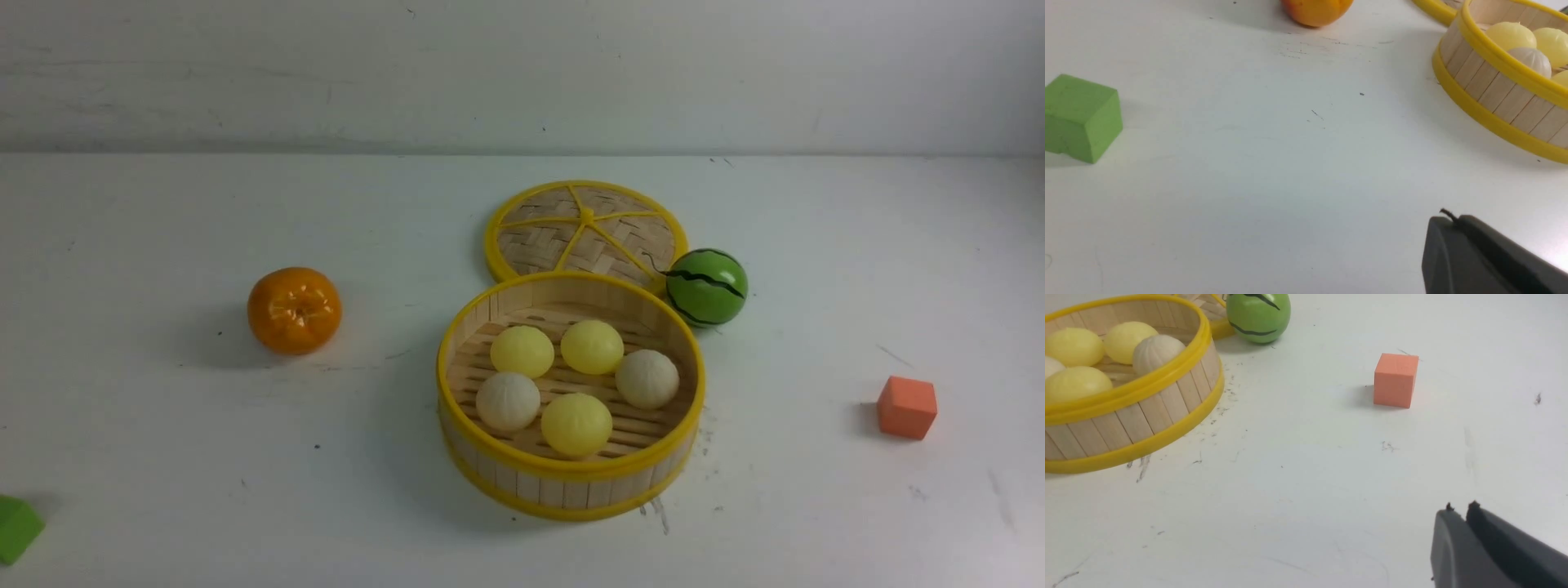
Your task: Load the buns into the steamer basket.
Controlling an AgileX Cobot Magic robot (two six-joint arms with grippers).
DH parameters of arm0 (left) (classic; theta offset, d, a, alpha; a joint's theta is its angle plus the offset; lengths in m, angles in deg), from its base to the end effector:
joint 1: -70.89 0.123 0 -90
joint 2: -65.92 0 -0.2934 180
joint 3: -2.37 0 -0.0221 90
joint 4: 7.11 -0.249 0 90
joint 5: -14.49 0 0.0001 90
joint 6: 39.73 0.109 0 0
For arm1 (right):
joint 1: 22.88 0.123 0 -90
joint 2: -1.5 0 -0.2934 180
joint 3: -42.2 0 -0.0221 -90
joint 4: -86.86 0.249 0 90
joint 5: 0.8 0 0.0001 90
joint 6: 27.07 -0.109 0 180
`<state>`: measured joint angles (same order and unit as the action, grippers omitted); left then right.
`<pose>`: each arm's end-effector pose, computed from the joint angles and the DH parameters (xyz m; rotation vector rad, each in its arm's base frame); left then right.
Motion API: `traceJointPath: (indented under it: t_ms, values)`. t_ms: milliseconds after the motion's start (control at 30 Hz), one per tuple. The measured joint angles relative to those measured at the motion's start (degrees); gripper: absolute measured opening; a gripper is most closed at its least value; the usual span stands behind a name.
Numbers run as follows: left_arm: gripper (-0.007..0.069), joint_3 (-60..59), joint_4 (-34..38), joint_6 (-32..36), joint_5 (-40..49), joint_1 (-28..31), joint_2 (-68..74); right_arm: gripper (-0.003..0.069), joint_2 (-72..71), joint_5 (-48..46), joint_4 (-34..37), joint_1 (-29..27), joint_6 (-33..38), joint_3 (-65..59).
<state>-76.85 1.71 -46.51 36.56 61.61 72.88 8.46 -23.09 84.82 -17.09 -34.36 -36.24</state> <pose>0.0574 -0.0158 0.1634 -0.0544 1.8984 -0.3431 0.0588 0.0045 0.1674 0.0029 1.8811 0.1214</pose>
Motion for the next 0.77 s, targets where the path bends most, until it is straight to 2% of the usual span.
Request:
traceJointPath:
  t_ms: [767]
  values:
    - [-0.0013,0.00,0.00,0.00,0.00,0.00,0.00,0.0070,0.00,0.00,0.00,0.00,0.00,0.00]
